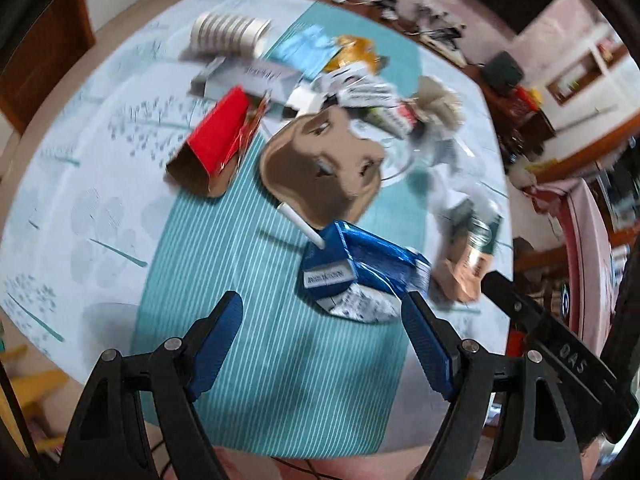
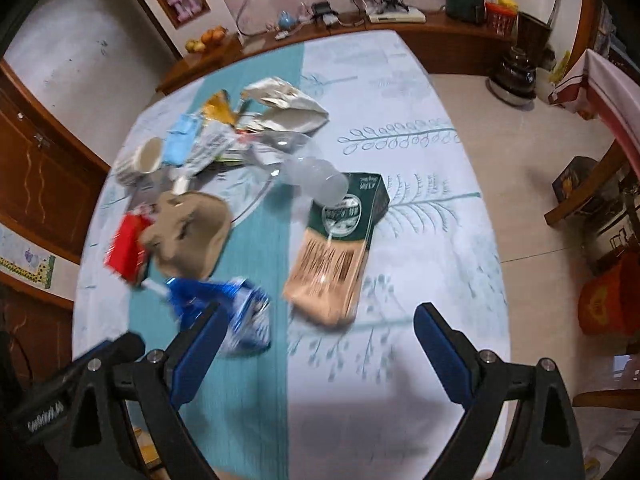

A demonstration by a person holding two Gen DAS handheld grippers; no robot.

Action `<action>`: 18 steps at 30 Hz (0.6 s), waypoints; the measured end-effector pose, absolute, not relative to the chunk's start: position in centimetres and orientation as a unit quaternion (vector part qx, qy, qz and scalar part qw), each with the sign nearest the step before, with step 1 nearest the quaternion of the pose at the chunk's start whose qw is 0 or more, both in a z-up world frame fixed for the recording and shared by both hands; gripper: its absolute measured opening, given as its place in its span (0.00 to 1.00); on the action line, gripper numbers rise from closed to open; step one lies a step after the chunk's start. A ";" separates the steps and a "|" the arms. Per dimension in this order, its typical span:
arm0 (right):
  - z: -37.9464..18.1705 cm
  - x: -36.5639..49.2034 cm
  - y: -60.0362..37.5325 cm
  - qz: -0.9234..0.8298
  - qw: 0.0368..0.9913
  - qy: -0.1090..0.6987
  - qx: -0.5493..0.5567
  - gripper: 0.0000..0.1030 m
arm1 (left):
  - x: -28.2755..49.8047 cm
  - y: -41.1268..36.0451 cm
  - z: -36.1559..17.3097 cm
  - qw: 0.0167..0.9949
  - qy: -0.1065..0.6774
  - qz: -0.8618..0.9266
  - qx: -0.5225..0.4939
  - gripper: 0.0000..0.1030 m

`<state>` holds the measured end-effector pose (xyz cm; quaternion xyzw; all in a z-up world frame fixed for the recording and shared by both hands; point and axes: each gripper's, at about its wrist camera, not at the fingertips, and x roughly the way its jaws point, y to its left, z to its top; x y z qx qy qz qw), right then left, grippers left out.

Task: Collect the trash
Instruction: 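Grasp the blue foil packet with the left gripper while the right gripper grasps the milk carton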

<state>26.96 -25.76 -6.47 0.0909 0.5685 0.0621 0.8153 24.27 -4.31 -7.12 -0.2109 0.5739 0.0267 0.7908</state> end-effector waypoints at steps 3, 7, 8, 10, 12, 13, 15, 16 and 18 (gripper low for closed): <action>-8.1 28.8 -25.5 0.058 0.812 0.575 0.080 0.92 | 25.2 -4.4 -8.8 0.784 0.579 0.042 -0.220 0.78; -9.7 30.0 -24.9 0.063 0.805 0.586 0.068 0.84 | 26.0 -4.8 -10.7 0.778 0.586 0.055 -0.220 0.73; -10.0 30.2 -24.9 0.064 0.803 0.589 0.062 0.78 | 26.2 -5.0 -11.0 0.777 0.588 0.057 -0.218 0.71; -10.7 30.6 -24.8 0.064 0.799 0.596 0.050 0.69 | 26.5 -5.4 -11.8 0.773 0.594 0.060 -0.215 0.64; -11.2 30.6 -25.1 0.067 0.795 0.601 0.052 0.60 | 26.9 -5.6 -12.4 0.771 0.597 0.062 -0.213 0.61; -11.4 30.7 -25.3 0.068 0.793 0.603 0.053 0.55 | 26.9 -5.7 -12.4 0.775 0.593 0.065 -0.210 0.60; -11.5 30.8 -25.5 0.069 0.794 0.601 0.052 0.54 | 27.2 -6.2 -12.4 0.779 0.590 0.065 -0.202 0.56; -11.5 30.8 -25.6 0.071 0.795 0.601 0.049 0.54 | 27.2 -6.3 -12.4 0.781 0.587 0.063 -0.203 0.52; -11.4 30.8 -25.6 0.076 0.795 0.600 0.044 0.53 | 27.3 -6.9 -12.2 0.785 0.582 0.053 -0.205 0.38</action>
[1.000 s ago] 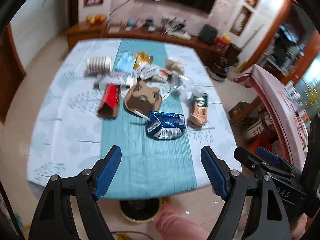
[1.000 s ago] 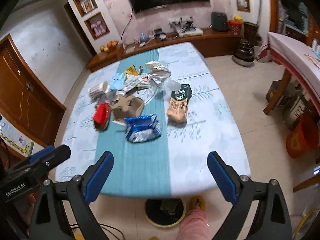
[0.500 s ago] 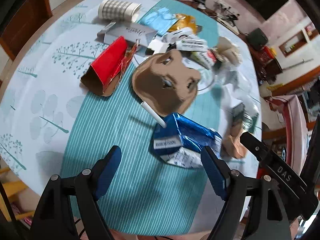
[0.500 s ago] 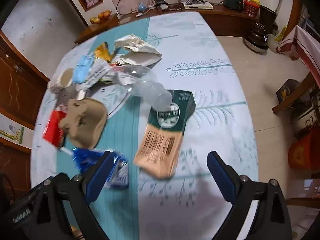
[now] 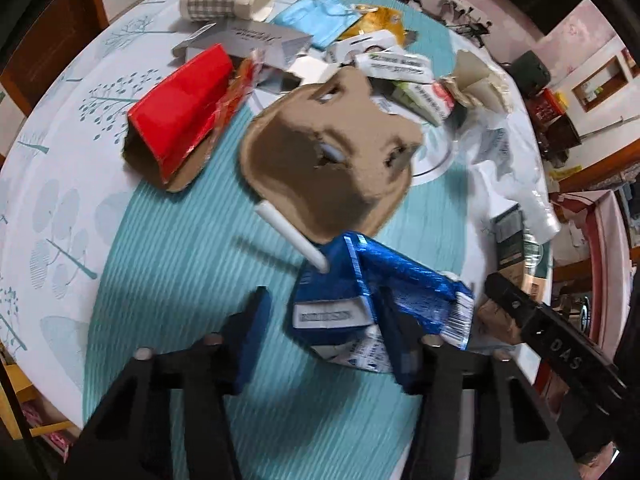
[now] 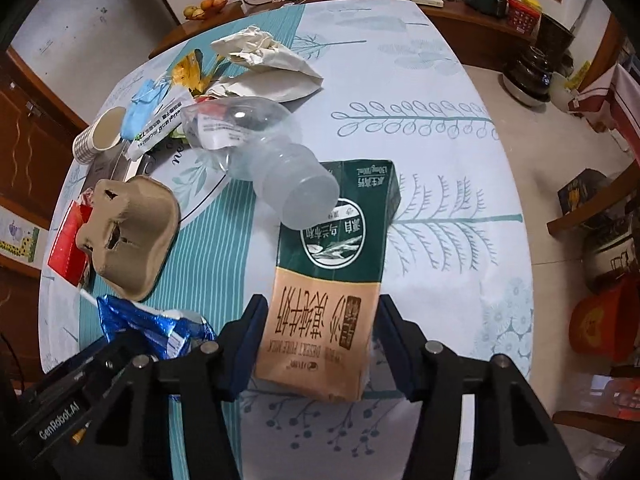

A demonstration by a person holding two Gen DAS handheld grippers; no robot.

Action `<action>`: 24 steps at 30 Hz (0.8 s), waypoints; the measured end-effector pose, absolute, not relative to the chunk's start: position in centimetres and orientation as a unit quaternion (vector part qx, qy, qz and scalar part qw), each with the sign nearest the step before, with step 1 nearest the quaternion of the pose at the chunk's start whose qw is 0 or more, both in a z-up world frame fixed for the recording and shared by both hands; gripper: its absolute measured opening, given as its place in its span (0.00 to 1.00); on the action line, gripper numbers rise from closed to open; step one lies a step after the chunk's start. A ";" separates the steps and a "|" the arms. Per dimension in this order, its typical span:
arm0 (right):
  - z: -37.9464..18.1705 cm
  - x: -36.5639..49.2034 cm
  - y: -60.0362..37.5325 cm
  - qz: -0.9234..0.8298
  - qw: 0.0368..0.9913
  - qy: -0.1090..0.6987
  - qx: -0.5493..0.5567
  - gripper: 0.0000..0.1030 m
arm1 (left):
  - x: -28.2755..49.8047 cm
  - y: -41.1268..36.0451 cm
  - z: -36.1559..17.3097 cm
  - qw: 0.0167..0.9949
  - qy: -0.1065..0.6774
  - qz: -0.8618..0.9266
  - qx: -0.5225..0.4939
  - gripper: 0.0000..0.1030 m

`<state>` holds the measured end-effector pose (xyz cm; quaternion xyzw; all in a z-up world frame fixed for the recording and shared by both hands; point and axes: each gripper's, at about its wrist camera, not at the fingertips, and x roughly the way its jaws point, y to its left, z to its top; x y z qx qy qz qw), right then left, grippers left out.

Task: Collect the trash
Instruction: 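Grasp the blue foil packet with the left gripper while the right gripper grasps the milk carton, then carry the packet and carton to the black bin and open both grippers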

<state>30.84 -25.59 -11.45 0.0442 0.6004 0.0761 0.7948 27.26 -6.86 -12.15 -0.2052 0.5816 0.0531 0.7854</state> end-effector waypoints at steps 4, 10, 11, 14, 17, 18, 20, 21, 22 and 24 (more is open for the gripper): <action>-11.0 30.6 -25.7 0.088 0.798 0.595 0.041 0.43 | 27.5 -8.3 -11.6 0.797 0.578 0.056 -0.166 0.34; -10.2 30.3 -25.8 0.108 0.802 0.585 0.049 0.41 | 27.0 -8.8 -10.3 0.810 0.567 0.064 -0.137 0.34; -10.1 30.2 -25.8 0.110 0.803 0.584 0.051 0.41 | 26.4 -8.3 -9.8 0.812 0.564 0.066 -0.133 0.34; -9.5 29.8 -26.2 0.118 0.805 0.579 0.059 0.41 | 26.0 -7.8 -8.8 0.817 0.558 0.069 -0.127 0.33; -8.8 29.1 -26.4 0.125 0.806 0.575 0.066 0.41 | 25.2 -7.2 -7.5 0.823 0.550 0.071 -0.122 0.33; -8.6 28.8 -26.5 0.128 0.806 0.574 0.070 0.41 | 24.7 -6.7 -7.0 0.825 0.548 0.072 -0.120 0.33; -8.2 28.2 -26.6 0.131 0.805 0.574 0.074 0.41 | 24.1 -6.4 -6.2 0.828 0.543 0.076 -0.115 0.33; -8.1 28.0 -26.6 0.133 0.805 0.574 0.077 0.41 | 23.4 -6.2 -5.7 0.830 0.540 0.076 -0.113 0.33; -8.0 27.7 -26.6 0.135 0.804 0.574 0.081 0.41 | 23.1 -5.9 -5.4 0.832 0.538 0.076 -0.113 0.33; -7.4 27.1 -26.4 0.133 0.810 0.567 0.069 0.41 | 22.7 -5.7 -4.7 0.835 0.532 0.079 -0.113 0.33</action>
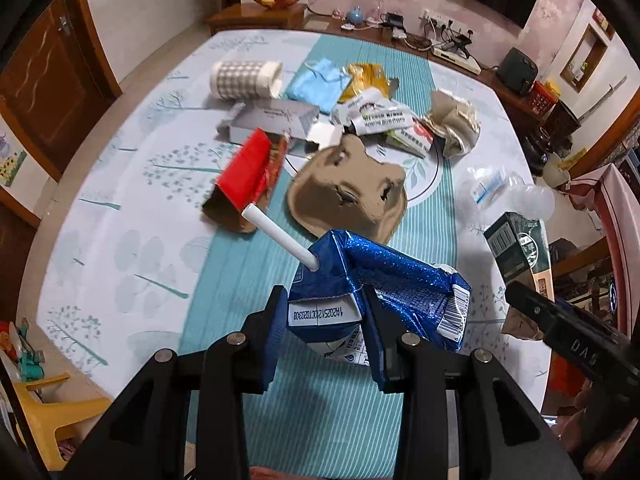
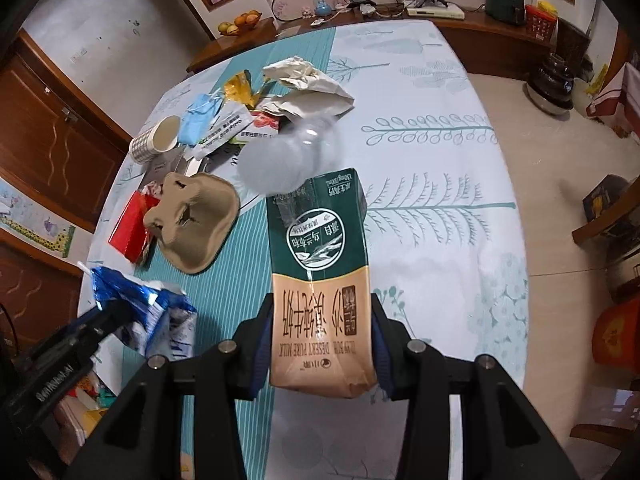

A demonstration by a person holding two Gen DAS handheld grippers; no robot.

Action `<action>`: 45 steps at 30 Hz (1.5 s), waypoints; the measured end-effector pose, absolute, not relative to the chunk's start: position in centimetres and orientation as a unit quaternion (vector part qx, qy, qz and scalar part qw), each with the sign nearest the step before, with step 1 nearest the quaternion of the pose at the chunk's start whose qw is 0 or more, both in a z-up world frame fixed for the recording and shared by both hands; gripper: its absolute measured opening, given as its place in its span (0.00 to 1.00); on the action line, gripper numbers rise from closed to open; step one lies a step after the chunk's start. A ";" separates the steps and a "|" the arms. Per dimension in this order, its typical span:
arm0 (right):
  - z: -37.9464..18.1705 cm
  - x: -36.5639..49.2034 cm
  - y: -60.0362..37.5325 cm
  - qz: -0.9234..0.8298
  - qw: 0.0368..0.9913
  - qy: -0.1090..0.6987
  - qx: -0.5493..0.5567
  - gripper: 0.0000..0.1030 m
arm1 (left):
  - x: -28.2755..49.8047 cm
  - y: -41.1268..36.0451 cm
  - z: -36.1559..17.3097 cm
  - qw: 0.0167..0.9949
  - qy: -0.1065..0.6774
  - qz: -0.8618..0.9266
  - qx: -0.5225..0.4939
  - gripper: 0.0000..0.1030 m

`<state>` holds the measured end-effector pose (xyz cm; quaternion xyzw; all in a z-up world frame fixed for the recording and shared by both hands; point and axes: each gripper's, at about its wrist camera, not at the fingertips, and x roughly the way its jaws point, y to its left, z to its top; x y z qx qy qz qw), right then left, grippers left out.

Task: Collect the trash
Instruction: 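Carry the packet and carton to the black bin and open both grippers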

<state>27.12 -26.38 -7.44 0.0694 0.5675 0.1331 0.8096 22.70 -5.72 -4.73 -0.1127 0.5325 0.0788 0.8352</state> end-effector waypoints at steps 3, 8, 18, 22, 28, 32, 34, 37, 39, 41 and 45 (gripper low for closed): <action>-5.8 25.9 -25.1 0.148 0.827 0.541 0.036 0.41 | 22.1 -5.4 -3.8 0.840 0.525 0.078 -0.113 0.33; -4.5 25.0 -24.1 0.161 0.831 0.530 0.045 0.41 | 20.9 -4.6 -2.5 0.846 0.516 0.076 -0.112 0.34; -2.7 21.1 -21.5 0.164 0.840 0.514 0.059 0.41 | 17.6 -3.0 0.1 0.862 0.497 0.048 -0.092 0.34; -1.4 18.3 -20.3 0.155 0.849 0.500 0.069 0.41 | 15.3 -1.9 1.3 0.868 0.491 0.030 -0.075 0.34; 0.3 12.4 -18.3 0.129 0.862 0.483 0.090 0.41 | 11.0 0.0 2.7 0.875 0.482 -0.006 -0.045 0.34; 0.8 7.9 -16.6 0.110 0.866 0.477 0.102 0.41 | 7.7 1.4 3.1 0.878 0.478 -0.031 -0.025 0.34; 0.8 5.5 -15.8 0.102 0.867 0.475 0.109 0.41 | 6.1 1.9 3.1 0.879 0.475 -0.044 -0.016 0.34; 0.2 2.4 -14.7 0.088 0.866 0.478 0.114 0.41 | 3.6 2.5 2.7 0.879 0.473 -0.063 0.001 0.34; -0.3 0.5 -14.3 0.078 0.864 0.482 0.121 0.41 | 2.4 2.7 2.2 0.876 0.477 -0.072 0.010 0.34; -0.9 -1.3 -13.9 0.070 0.861 0.488 0.125 0.41 | 1.1 2.8 1.5 0.872 0.483 -0.082 0.018 0.34; -2.3 -4.3 -13.4 0.054 0.849 0.510 0.128 0.41 | -0.9 2.4 -0.4 0.862 0.497 -0.092 0.043 0.34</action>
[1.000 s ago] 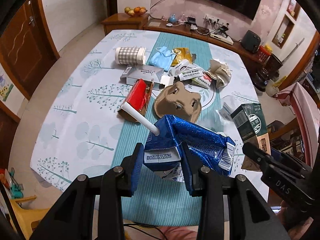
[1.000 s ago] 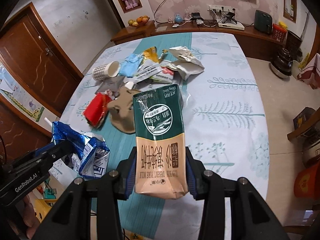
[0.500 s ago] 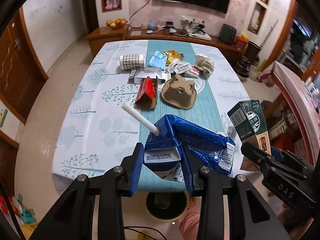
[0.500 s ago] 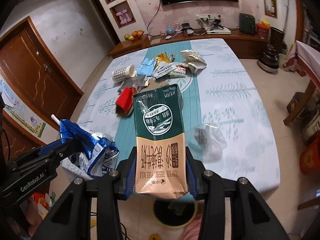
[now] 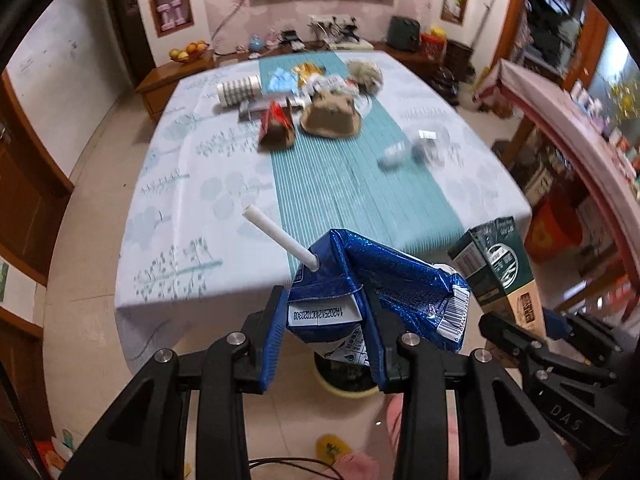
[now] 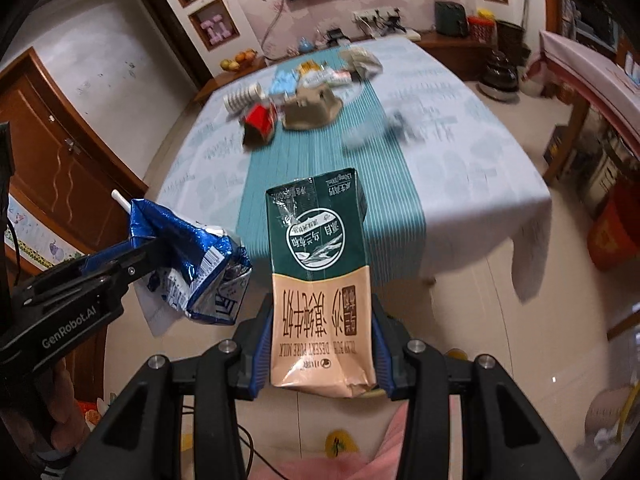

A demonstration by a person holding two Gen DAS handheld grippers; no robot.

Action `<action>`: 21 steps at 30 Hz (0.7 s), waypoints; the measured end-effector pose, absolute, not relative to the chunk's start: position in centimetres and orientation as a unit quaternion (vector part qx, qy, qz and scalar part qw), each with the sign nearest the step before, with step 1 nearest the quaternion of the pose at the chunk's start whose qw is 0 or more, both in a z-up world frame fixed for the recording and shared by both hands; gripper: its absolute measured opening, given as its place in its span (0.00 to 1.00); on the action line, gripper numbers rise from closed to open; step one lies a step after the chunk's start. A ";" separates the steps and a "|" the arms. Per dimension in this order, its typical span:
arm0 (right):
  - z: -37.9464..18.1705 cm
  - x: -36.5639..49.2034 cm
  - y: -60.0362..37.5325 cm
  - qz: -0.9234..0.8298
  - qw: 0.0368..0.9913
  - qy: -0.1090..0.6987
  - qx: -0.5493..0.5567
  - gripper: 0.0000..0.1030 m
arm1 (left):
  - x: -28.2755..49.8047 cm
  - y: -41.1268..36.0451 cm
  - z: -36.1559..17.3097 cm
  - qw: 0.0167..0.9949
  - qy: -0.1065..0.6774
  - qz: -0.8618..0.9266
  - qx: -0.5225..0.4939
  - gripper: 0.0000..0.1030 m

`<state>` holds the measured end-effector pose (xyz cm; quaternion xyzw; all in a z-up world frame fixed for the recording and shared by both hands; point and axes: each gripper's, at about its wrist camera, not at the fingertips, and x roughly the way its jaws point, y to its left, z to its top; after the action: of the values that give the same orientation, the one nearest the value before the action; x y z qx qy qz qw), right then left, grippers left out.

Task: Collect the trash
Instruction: 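Carry the packet and carton to the black bin and open both grippers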

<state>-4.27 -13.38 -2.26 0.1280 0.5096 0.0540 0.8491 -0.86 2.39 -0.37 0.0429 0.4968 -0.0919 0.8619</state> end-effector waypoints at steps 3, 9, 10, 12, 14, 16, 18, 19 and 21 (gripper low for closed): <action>-3.4 -5.7 -13.6 0.045 0.840 0.525 0.130 0.41 | -2.0 1.9 -2.4 0.850 0.516 -0.096 0.054 0.34; -7.9 -6.9 -14.4 0.031 0.815 0.560 0.149 0.41 | -2.7 0.4 -8.3 0.825 0.554 -0.093 0.061 0.34; -9.1 -6.8 -14.5 0.029 0.809 0.566 0.153 0.41 | -2.7 0.3 -9.6 0.822 0.559 -0.091 0.060 0.34; -11.6 -6.8 -14.7 0.028 0.802 0.576 0.159 0.42 | -2.6 -0.2 -12.2 0.817 0.566 -0.086 0.062 0.34; -13.9 -6.4 -14.9 0.027 0.795 0.585 0.159 0.42 | -2.4 -0.6 -15.5 0.812 0.575 -0.080 0.065 0.34; -17.2 -5.9 -15.1 0.027 0.787 0.595 0.159 0.42 | -2.0 -0.9 -18.9 0.805 0.585 -0.074 0.065 0.34; -20.3 -5.4 -15.3 0.029 0.780 0.605 0.159 0.42 | -1.7 -1.0 -21.5 0.802 0.590 -0.068 0.064 0.34; -22.3 -5.0 -15.3 0.031 0.777 0.609 0.157 0.42 | -1.5 -1.1 -23.2 0.801 0.592 -0.065 0.062 0.34; -25.6 -4.3 -15.4 0.033 0.772 0.617 0.152 0.42 | -1.1 -1.2 -26.1 0.798 0.597 -0.061 0.060 0.34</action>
<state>-4.33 -15.41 -25.62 0.1519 0.6166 0.0331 0.7718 -1.06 -1.16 -26.11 0.0602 0.5968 -0.0614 0.7978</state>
